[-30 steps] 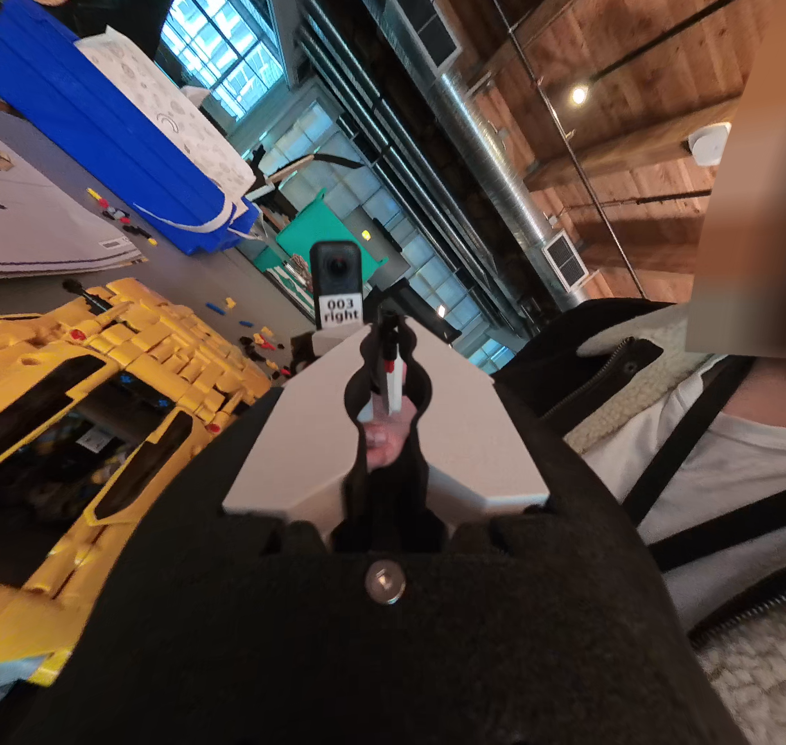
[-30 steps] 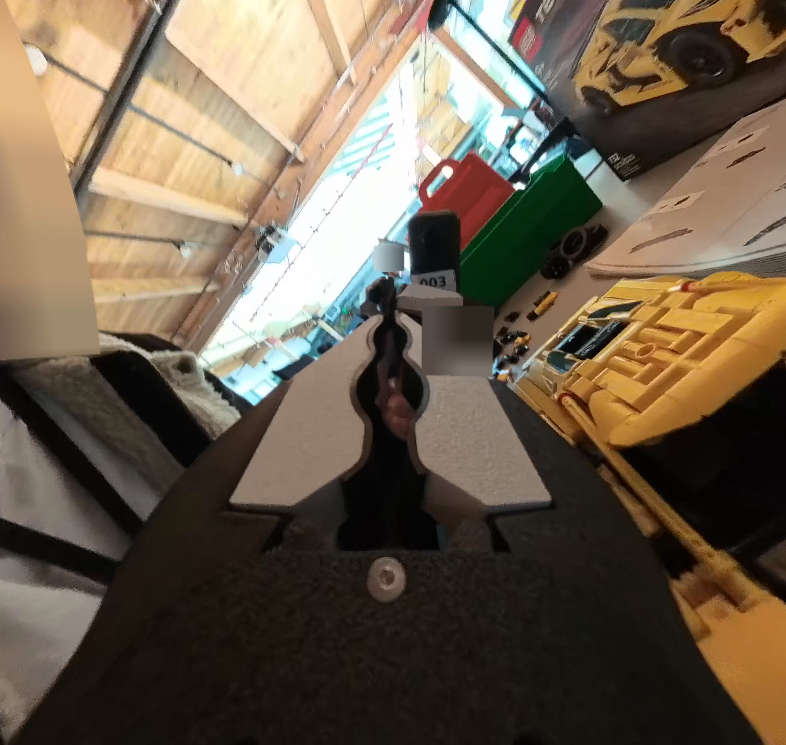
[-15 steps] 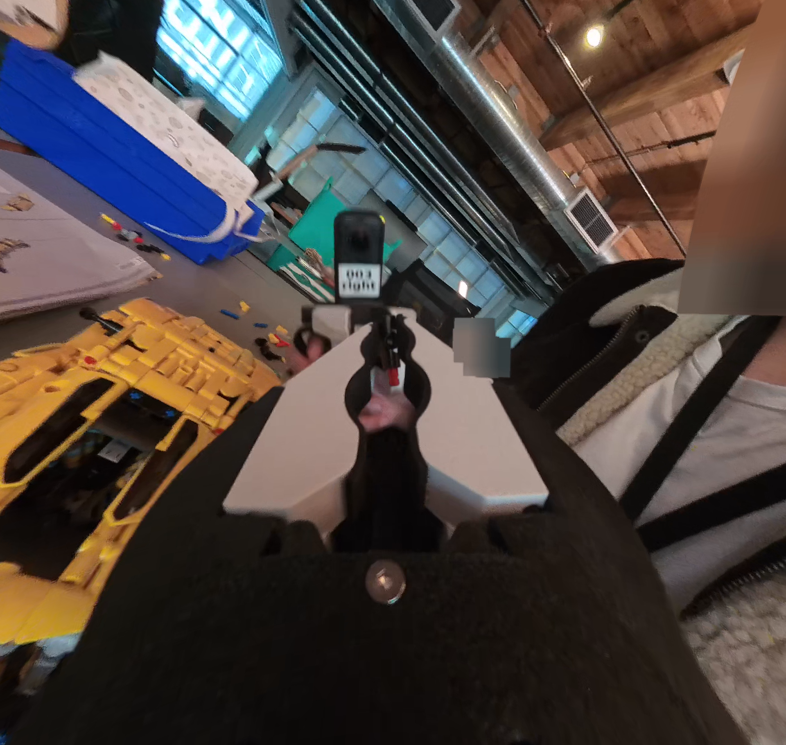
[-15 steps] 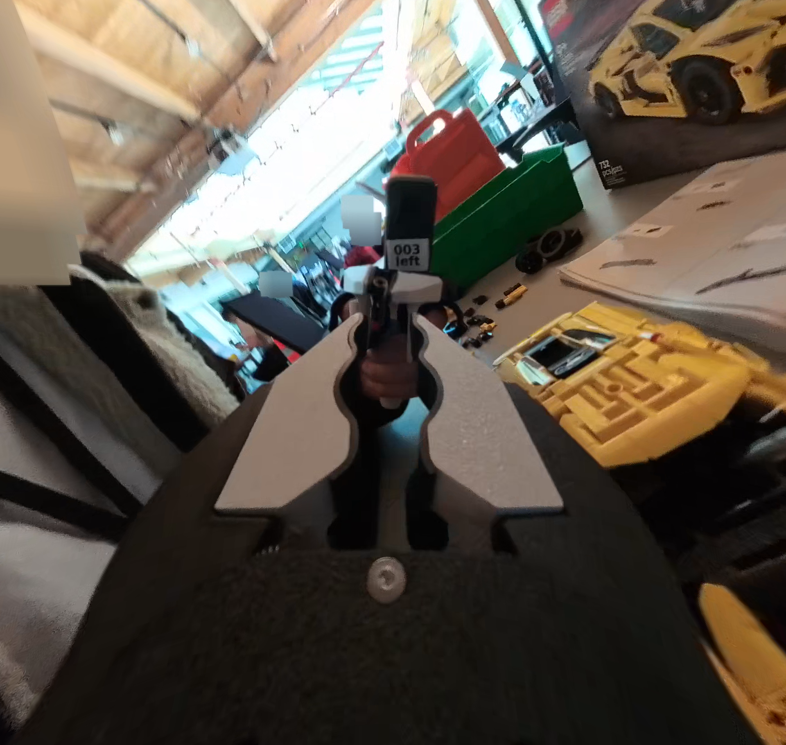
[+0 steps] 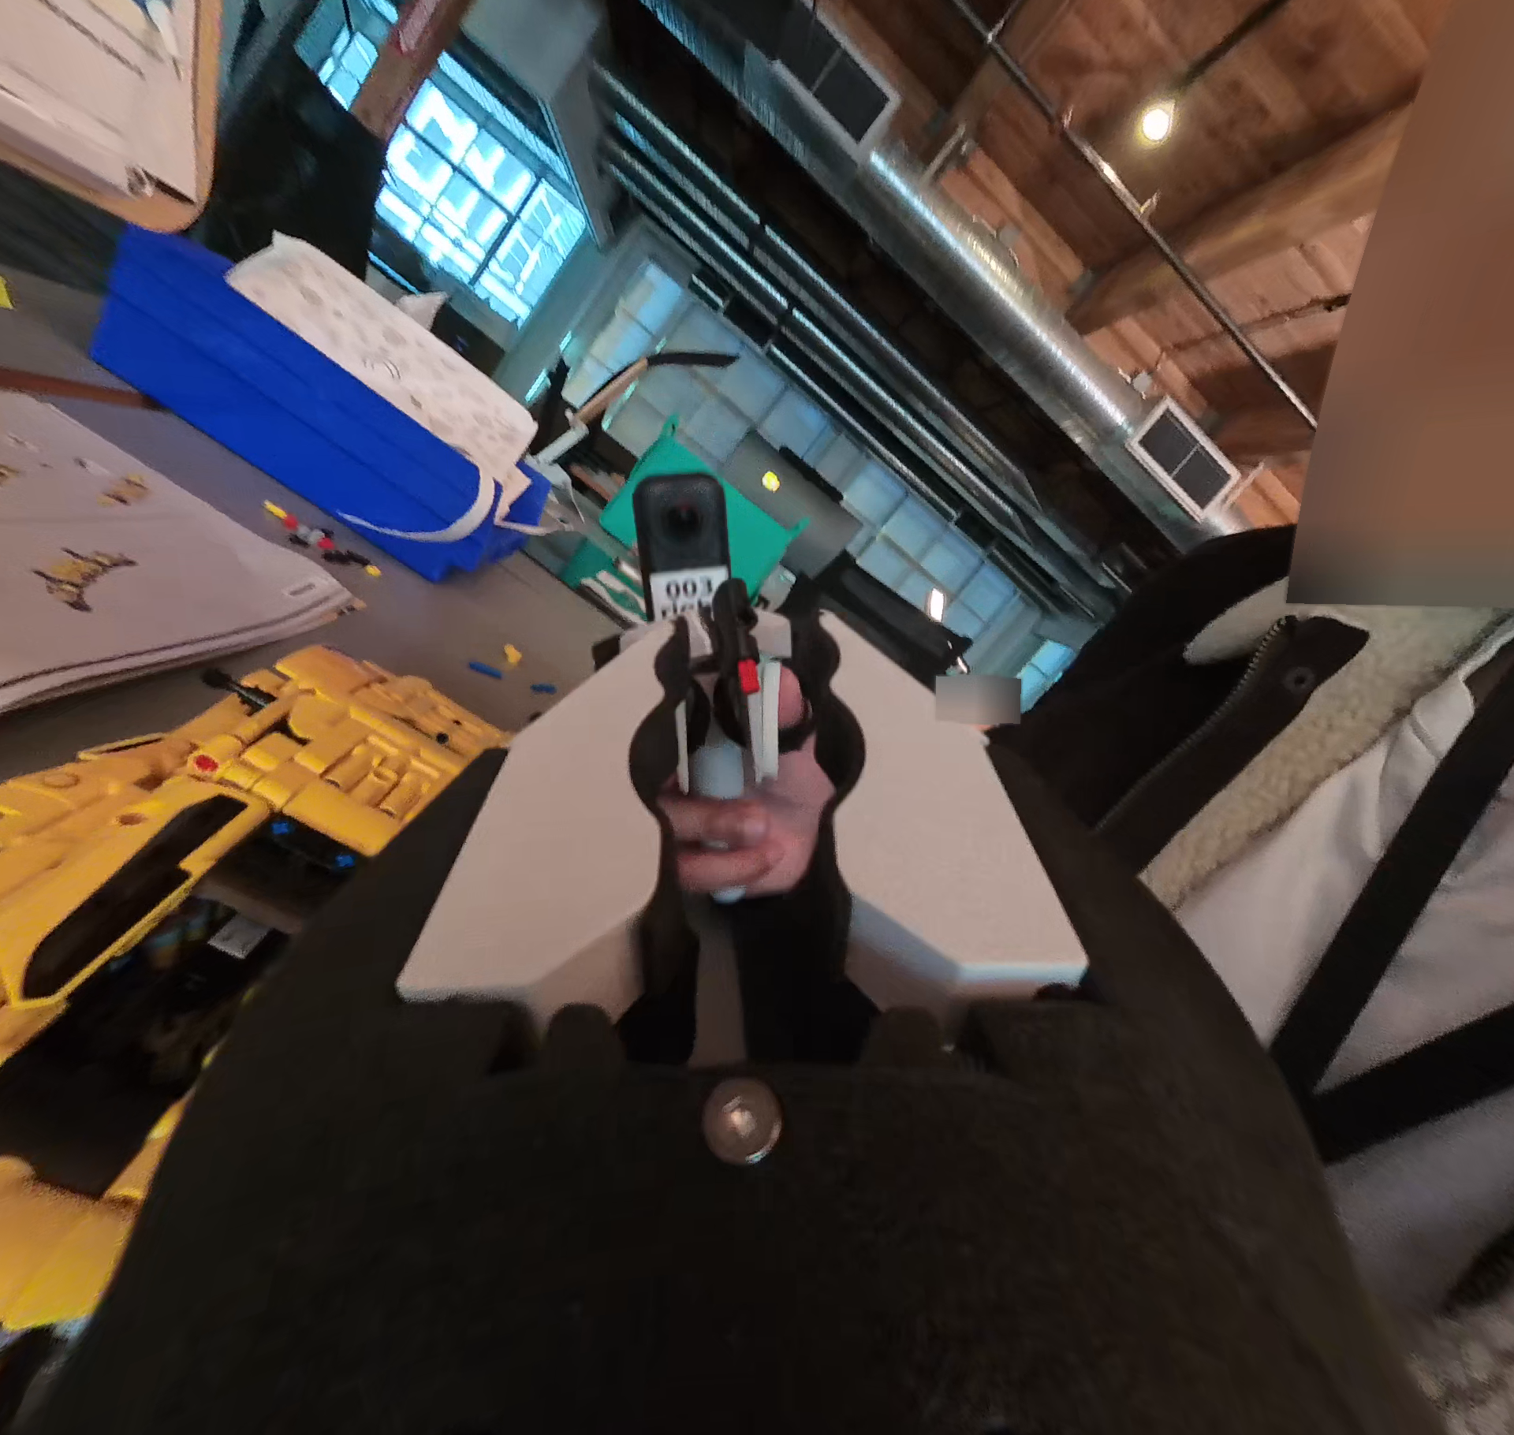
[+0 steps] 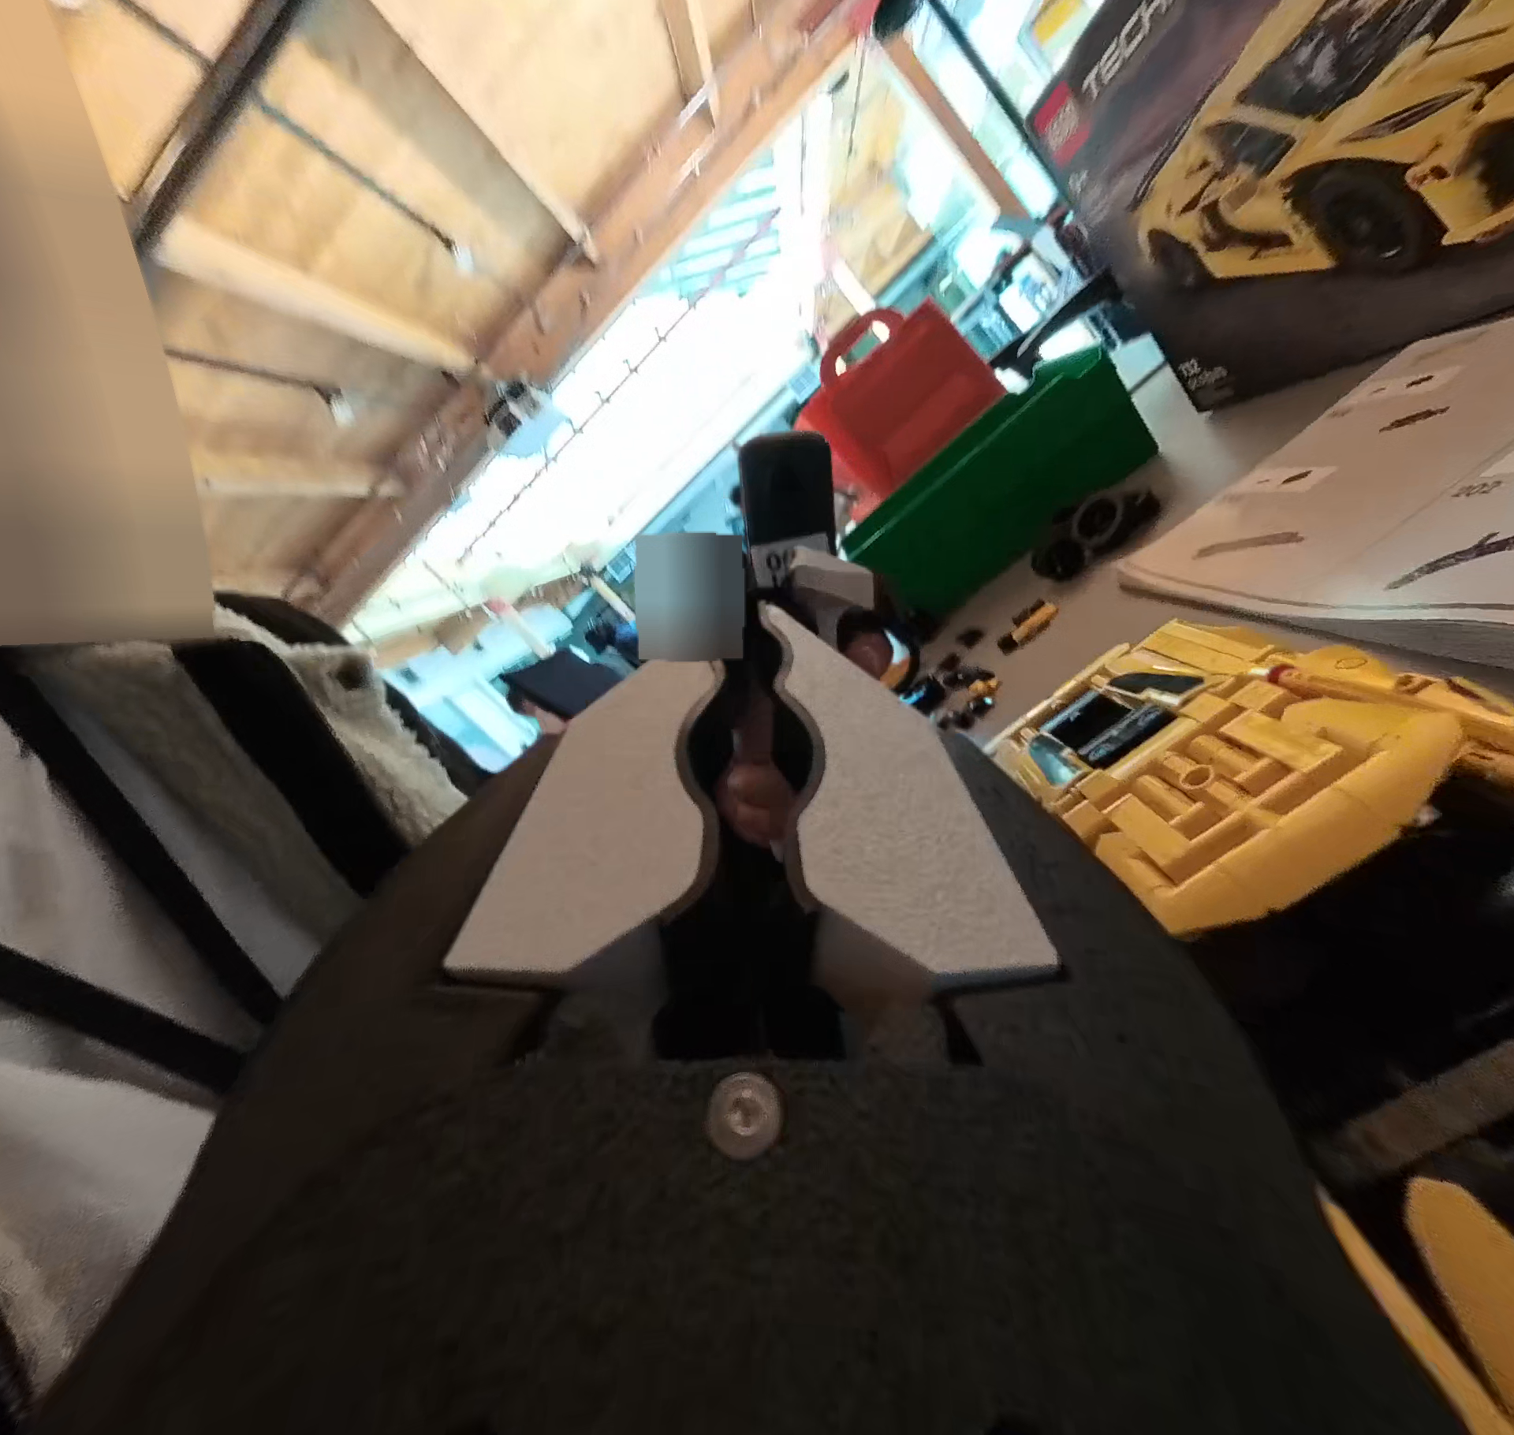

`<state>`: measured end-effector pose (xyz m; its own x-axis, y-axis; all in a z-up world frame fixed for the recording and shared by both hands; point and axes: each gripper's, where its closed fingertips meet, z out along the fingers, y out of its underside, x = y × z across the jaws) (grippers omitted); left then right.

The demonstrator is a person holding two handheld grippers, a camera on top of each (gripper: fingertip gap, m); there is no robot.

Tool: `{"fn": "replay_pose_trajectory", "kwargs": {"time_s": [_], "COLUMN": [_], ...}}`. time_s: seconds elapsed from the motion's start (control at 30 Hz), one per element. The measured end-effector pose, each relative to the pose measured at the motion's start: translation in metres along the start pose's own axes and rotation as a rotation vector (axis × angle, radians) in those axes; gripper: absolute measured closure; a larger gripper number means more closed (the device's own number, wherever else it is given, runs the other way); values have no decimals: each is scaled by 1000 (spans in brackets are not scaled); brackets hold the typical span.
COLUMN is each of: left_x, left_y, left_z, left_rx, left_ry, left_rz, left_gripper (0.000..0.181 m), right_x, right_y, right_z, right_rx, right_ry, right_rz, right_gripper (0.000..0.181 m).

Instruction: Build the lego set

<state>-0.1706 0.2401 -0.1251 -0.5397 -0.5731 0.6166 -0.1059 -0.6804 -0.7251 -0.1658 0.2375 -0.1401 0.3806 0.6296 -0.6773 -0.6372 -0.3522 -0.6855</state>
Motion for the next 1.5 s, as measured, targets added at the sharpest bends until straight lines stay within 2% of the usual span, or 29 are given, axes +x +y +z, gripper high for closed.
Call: {"fn": "replay_pose_trajectory", "kwargs": {"time_s": [0.2,0.33,0.53,0.77,0.83,0.87,0.97,1.03,1.13,1.2,1.3,1.43,1.5], "left_x": [-8,-13,-16,-18,-19,-20,-26,-29,-33,-34,-32,-33,-33], "left_y": [0,-2,-5,-2,-2,-7,-17,-18,-10,-4,0,2,4], "left_z": [8,11,8,4,0,-5,-21,-25,-21,-17,-14,-13,-12], "left_rx": [61,103,110,72,59,73,80,53,-20,-48,-56,-69,-75], "left_ry": [-45,-92,-161,-161,-151,-153,-203,-248,-305,-311,-288,-286,-277], "left_rz": [-2,33,125,113,77,70,89,134,204,211,193,181,169], "left_gripper": [156,158,174,174,174,175,175,175,174,174,175,174,174], "right_x": [-1,9,11,13,13,12,15,27,38,35,33,45,45], "right_y": [-6,-6,-2,2,5,6,1,13,62,91,118,121,127], "right_z": [12,14,18,20,20,18,-5,-33,-90,-114,-128,-136,-133], "right_rx": [187,257,273,252,190,145,-13,-263,-725,-876,-950,-941,-947], "right_ry": [-4,38,36,68,93,103,189,311,445,493,564,644,613], "right_rz": [55,111,157,121,42,-5,-231,-405,-489,-490,-521,-620,-616], "right_gripper": [181,181,181,180,176,168,157,154,160,162,164,169,172]}}
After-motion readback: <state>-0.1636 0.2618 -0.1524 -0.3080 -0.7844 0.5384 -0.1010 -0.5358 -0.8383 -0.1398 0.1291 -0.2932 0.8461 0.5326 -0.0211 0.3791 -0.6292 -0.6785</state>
